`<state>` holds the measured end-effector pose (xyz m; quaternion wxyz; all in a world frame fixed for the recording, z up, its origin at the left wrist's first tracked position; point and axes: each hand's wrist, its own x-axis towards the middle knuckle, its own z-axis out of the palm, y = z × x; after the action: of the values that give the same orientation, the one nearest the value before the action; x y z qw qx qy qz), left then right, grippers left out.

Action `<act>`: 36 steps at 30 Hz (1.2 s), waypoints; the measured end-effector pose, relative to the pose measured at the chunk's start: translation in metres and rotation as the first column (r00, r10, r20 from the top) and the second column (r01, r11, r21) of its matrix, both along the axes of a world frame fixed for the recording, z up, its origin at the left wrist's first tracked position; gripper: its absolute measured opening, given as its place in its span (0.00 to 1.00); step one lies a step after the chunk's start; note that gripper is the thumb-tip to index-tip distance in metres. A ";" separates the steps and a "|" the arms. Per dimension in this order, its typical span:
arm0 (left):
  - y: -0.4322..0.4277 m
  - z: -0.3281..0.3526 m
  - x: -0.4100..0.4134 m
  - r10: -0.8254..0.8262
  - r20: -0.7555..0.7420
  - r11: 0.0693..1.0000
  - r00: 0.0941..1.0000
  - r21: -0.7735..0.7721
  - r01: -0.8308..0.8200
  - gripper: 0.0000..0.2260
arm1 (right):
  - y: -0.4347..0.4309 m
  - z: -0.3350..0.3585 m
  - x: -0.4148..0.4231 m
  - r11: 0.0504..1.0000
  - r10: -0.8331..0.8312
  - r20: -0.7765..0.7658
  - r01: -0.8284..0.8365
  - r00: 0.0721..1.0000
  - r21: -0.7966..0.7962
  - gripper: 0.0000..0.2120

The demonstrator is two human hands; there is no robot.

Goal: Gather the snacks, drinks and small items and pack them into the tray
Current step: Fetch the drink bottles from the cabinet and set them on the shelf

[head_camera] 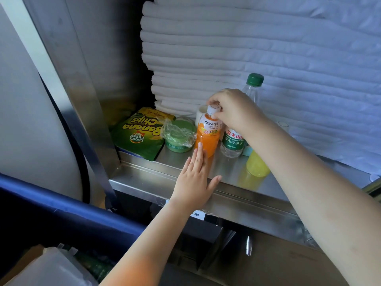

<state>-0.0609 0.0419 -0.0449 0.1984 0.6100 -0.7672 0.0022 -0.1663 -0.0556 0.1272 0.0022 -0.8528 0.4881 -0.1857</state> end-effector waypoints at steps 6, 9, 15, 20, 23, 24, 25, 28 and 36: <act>-0.014 0.005 0.004 -0.001 0.018 0.999 1.000 0.051 0.000 0.35 | -0.014 -0.001 0.004 1.000 -0.003 0.009 0.003 1.000 -0.007 0.18; -0.016 0.004 0.006 -0.019 0.018 0.998 1.000 0.055 0.018 0.35 | -0.016 -0.002 0.003 1.000 -0.001 0.024 0.001 1.000 -0.019 0.17; -0.016 0.001 0.005 -0.001 0.075 1.000 0.997 0.031 -0.001 0.33 | 0.001 -0.004 -0.001 0.996 0.030 -0.001 -0.030 1.000 -0.087 0.23; -0.012 -0.004 0.005 0.013 0.137 1.000 0.990 -0.003 -0.013 0.32 | 0.062 -0.040 -0.055 0.894 0.137 0.475 0.098 0.869 -0.437 0.13; -0.012 -0.005 0.005 0.001 0.149 1.000 0.989 -0.016 0.002 0.31 | 0.095 -0.088 -0.094 0.873 0.031 0.652 0.297 0.758 -0.387 0.16; -0.012 -0.005 0.005 0.001 0.144 1.000 0.990 -0.015 0.001 0.31 | 0.099 -0.103 -0.104 0.869 -0.035 0.664 0.351 0.747 -0.349 0.19; -0.012 -0.004 0.004 0.006 0.147 1.000 0.989 -0.013 -0.004 0.31 | 0.101 -0.117 -0.113 0.873 -0.109 0.671 0.393 0.733 -0.288 0.23; -0.013 -0.004 0.002 0.032 0.132 0.999 0.991 0.003 -0.033 0.32 | 0.095 -0.139 -0.120 0.908 -0.318 0.686 0.418 0.654 0.023 0.32; -0.014 -0.006 0.001 0.061 0.113 0.998 0.992 0.025 -0.064 0.32 | 0.069 -0.147 -0.109 0.921 -0.359 0.727 0.349 0.585 0.175 0.26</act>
<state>-0.0594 0.0277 -0.0506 0.1459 0.6355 -0.7575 0.0316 -0.2758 0.0139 -0.0199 0.1708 -0.5859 0.6044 -0.5121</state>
